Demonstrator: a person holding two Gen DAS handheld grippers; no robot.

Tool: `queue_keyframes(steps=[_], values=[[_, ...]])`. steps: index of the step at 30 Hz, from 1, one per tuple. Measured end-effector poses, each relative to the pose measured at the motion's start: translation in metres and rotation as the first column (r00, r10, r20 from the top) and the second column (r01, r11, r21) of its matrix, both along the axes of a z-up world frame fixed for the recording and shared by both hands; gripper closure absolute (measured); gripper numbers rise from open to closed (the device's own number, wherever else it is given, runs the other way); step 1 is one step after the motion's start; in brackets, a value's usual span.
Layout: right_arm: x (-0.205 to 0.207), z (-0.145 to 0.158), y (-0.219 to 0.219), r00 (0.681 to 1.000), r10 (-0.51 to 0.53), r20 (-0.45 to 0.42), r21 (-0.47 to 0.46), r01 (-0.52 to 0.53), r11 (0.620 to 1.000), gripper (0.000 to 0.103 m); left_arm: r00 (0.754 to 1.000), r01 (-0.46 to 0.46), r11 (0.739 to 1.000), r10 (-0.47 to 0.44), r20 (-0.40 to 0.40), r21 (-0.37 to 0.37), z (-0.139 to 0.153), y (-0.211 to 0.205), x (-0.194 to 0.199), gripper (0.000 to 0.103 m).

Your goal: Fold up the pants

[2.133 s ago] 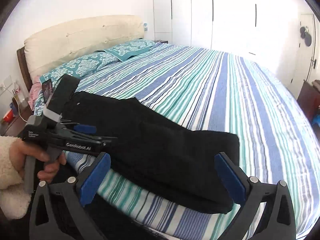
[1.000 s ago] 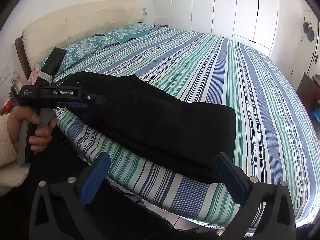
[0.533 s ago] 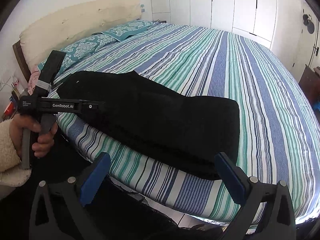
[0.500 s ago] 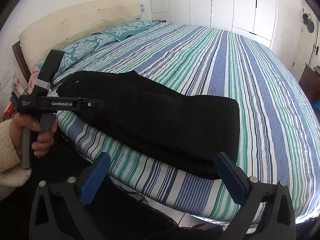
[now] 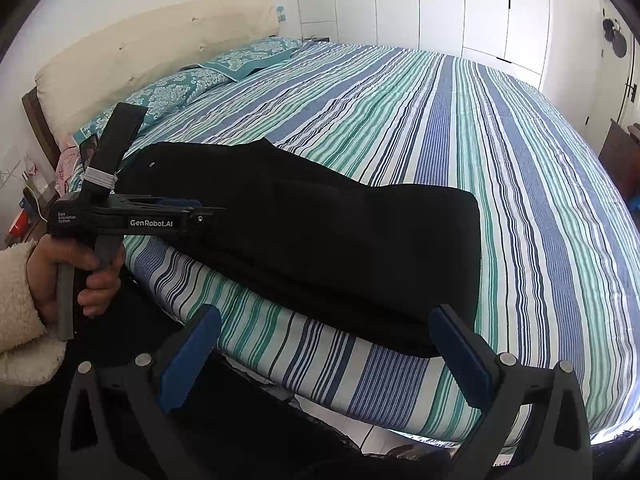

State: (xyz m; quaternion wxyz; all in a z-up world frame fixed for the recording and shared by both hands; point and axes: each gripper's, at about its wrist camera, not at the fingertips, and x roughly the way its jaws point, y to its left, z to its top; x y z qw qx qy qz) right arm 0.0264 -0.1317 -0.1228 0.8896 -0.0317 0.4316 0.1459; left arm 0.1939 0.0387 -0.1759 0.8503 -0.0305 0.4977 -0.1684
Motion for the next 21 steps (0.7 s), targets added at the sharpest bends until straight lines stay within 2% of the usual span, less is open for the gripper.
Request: queue_keyframes(steps=[1, 2, 4, 6, 8, 10, 13, 15, 17, 18, 20, 21], values=[[0.000, 0.000, 0.000, 1.000, -0.001, 0.002, 0.000, 0.001, 1.000, 0.000, 1.000, 0.007, 1.000, -0.007, -0.005, 0.003, -0.001, -0.001, 0.000, 0.049], [0.000, 0.001, 0.000, 1.000, -0.002, 0.002, -0.001, 0.002, 1.000, 0.000, 1.000, 0.018, 1.000, -0.017, -0.020, 0.011, -0.004, -0.003, 0.001, 0.072], [0.000, 0.001, -0.002, 1.000, -0.006, 0.001, 0.001, 0.006, 1.000, 0.000, 0.998, 0.022, 0.999, -0.021, -0.053, 0.026, -0.011, -0.004, 0.002, 0.087], [0.000, 0.001, -0.003, 1.000, -0.011, 0.001, 0.002, 0.011, 1.000, 0.000, 0.999, 0.012, 1.000, -0.011, -0.033, 0.011, -0.004, -0.001, -0.003, 0.091], [0.001, 0.001, -0.004, 1.000, -0.015, 0.002, 0.003, 0.015, 1.000, 0.000, 1.000, 0.015, 1.000, -0.015, 0.008, -0.022, 0.015, 0.004, -0.014, 0.091], [0.000, 0.002, -0.005, 1.000, -0.019, 0.007, 0.004, 0.019, 1.000, 0.000, 1.000, 0.011, 1.000, -0.011, 0.022, -0.017, 0.025, 0.010, -0.023, 0.091], [0.001, 0.002, -0.008, 1.000, -0.026, 0.007, 0.008, 0.026, 1.000, 0.000, 0.997, -0.017, 0.997, 0.023, -0.070, 0.077, -0.002, 0.015, -0.020, 0.091], [0.003, 0.000, -0.009, 1.000, -0.030, -0.006, 0.014, 0.030, 0.999, 0.000, 0.995, -0.030, 0.996, 0.037, -0.092, 0.083, -0.012, 0.018, -0.015, 0.091], [0.005, -0.003, -0.009, 0.999, -0.031, -0.019, 0.021, 0.031, 0.999, 0.000, 0.995, -0.043, 0.997, 0.049, -0.091, 0.060, -0.008, 0.020, -0.012, 0.085], [0.006, -0.003, -0.008, 0.999, -0.030, -0.021, 0.023, 0.030, 0.999, 0.000, 0.994, -0.053, 0.998, 0.057, -0.093, 0.038, -0.006, 0.023, -0.014, 0.078], [0.006, 0.000, -0.007, 1.000, -0.029, -0.012, 0.025, 0.029, 0.999, 0.000, 0.992, -0.092, 0.995, 0.094, -0.087, 0.027, 0.001, 0.030, -0.017, 0.030], [0.006, 0.001, -0.008, 1.000, -0.031, -0.006, 0.026, 0.031, 0.999, 0.000, 0.991, -0.116, 0.993, 0.117, -0.059, 0.017, 0.006, 0.035, -0.019, 0.027]])
